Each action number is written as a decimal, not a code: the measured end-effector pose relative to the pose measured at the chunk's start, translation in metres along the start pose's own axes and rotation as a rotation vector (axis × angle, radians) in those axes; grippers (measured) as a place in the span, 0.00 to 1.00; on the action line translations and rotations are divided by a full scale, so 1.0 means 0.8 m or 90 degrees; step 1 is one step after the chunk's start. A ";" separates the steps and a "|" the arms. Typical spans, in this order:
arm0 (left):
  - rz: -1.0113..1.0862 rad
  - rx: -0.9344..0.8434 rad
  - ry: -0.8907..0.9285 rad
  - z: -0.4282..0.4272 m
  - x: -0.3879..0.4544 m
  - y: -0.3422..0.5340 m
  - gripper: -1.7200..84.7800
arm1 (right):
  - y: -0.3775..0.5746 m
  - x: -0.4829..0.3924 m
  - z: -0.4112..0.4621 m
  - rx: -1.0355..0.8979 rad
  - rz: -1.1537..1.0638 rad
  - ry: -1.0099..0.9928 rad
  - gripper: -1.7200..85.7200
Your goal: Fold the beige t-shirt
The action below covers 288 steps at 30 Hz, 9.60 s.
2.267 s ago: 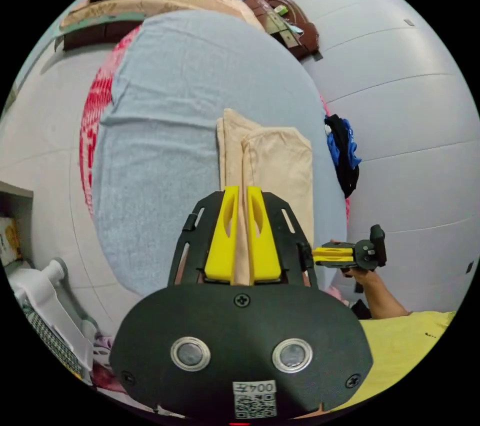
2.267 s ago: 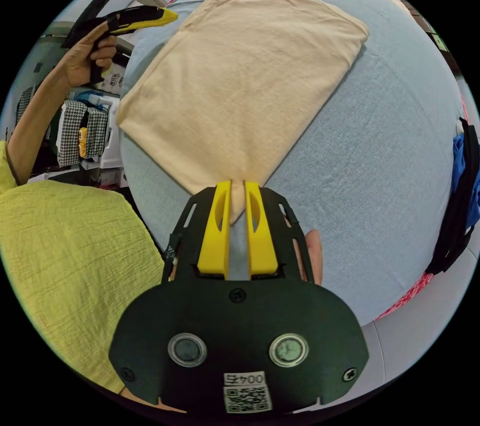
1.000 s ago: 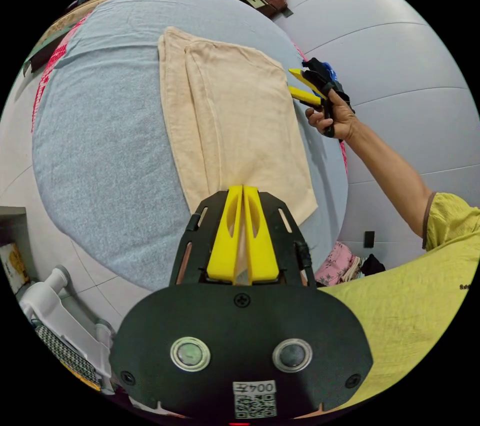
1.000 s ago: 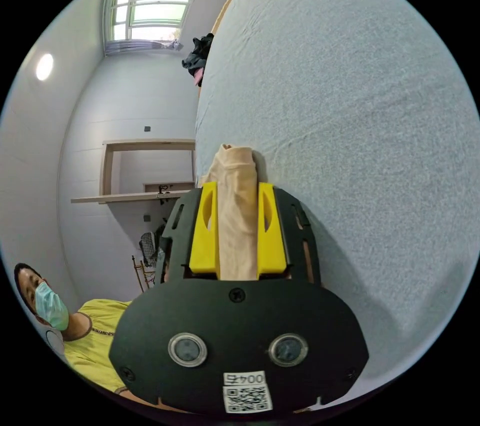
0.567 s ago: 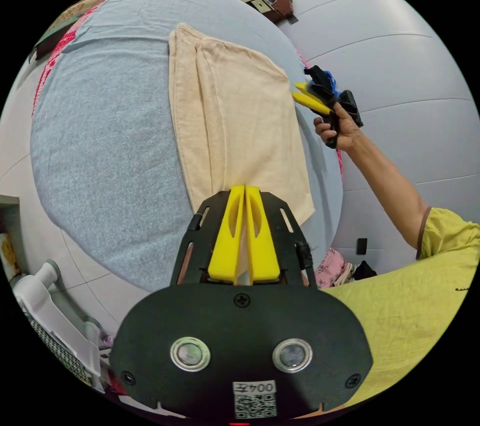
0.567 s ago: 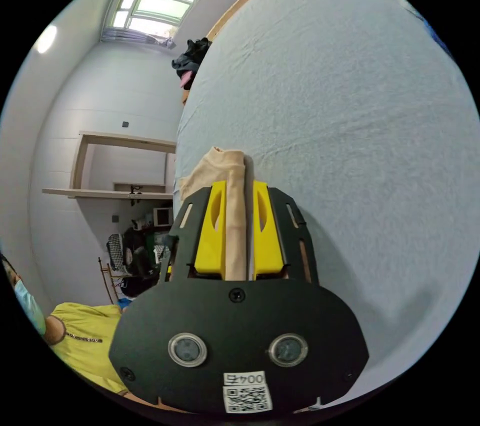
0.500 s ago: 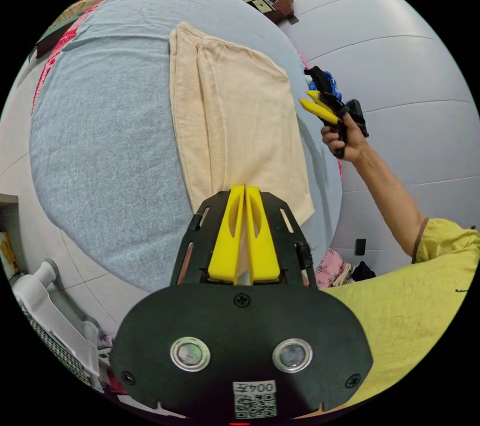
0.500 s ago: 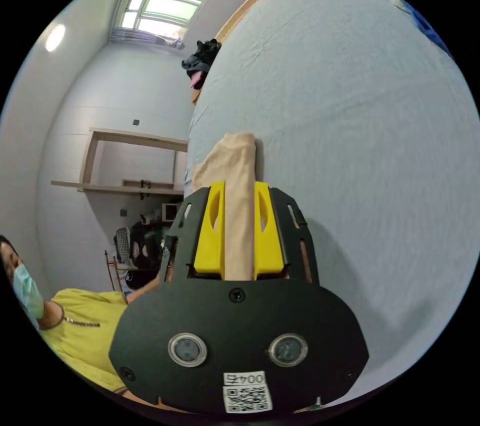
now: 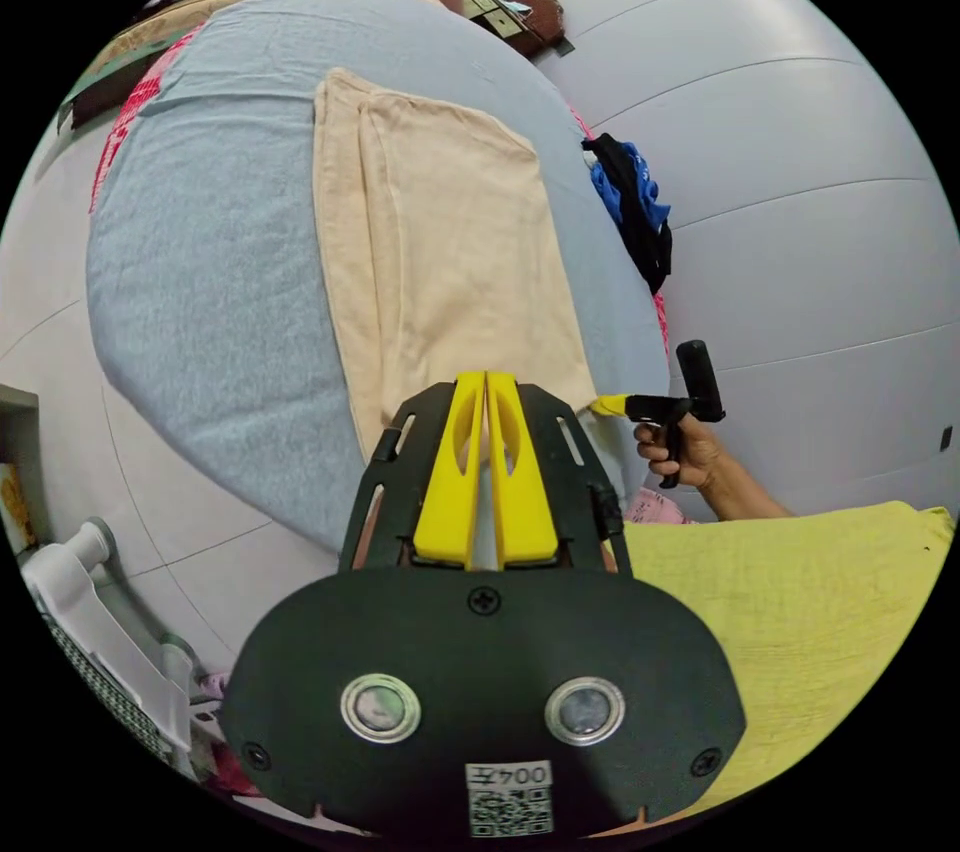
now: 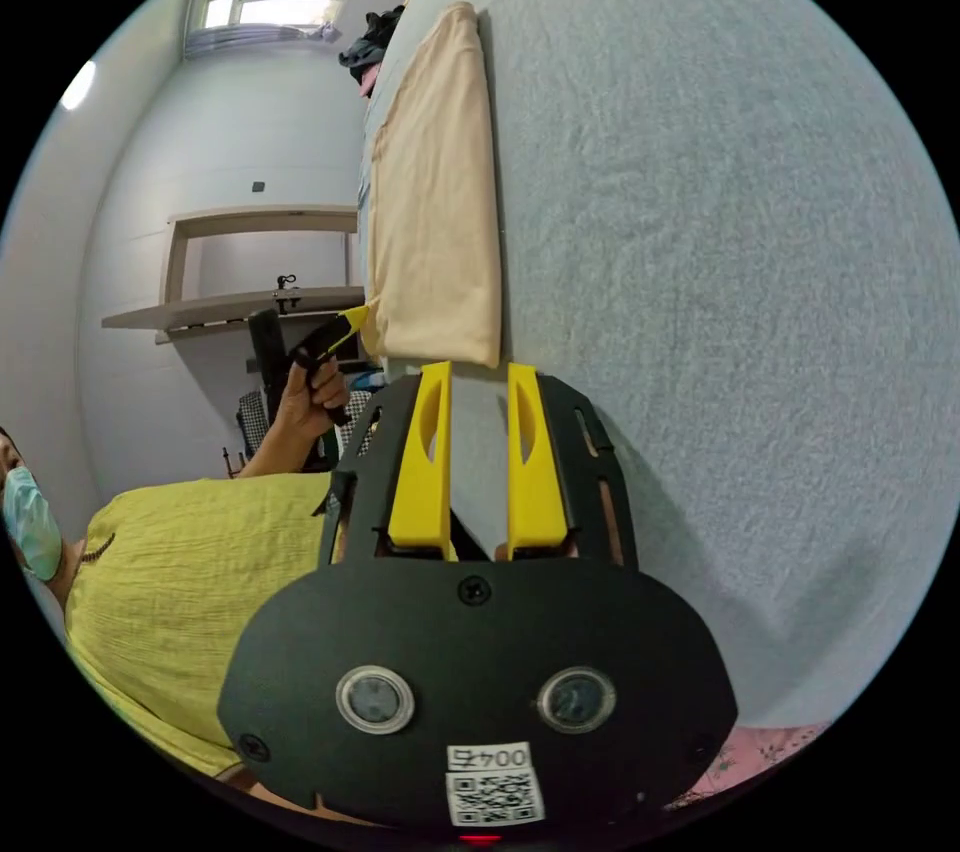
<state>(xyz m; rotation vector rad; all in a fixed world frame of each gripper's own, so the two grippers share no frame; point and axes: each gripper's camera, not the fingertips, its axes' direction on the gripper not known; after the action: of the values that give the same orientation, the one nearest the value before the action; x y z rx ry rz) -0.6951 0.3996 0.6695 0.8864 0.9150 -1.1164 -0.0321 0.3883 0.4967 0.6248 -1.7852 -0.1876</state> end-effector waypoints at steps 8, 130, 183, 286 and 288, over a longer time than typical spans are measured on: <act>-0.047 0.012 0.009 0.011 -0.025 0.034 0.02 | 0.034 -0.005 0.034 0.047 0.050 -0.115 0.13; 0.051 -0.027 -0.019 -0.084 0.006 0.085 0.07 | -0.045 -0.233 0.352 -0.198 -0.273 0.533 0.01; 0.219 -0.094 -0.194 -0.021 0.076 0.056 0.04 | -0.062 -0.186 0.215 -0.154 -0.158 0.467 0.09; -0.417 0.214 0.483 0.036 0.081 0.152 0.12 | -0.118 0.097 0.040 -0.110 -0.068 -0.198 0.07; -0.414 0.216 0.449 0.006 0.102 0.150 0.08 | -0.124 0.113 0.046 -0.116 -0.064 -0.206 0.08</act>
<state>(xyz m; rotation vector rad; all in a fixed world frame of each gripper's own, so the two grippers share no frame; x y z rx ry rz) -0.5629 0.3923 0.6103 1.3539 1.7081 -1.5743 -0.0516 0.2520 0.5186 0.5765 -2.0190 -0.5387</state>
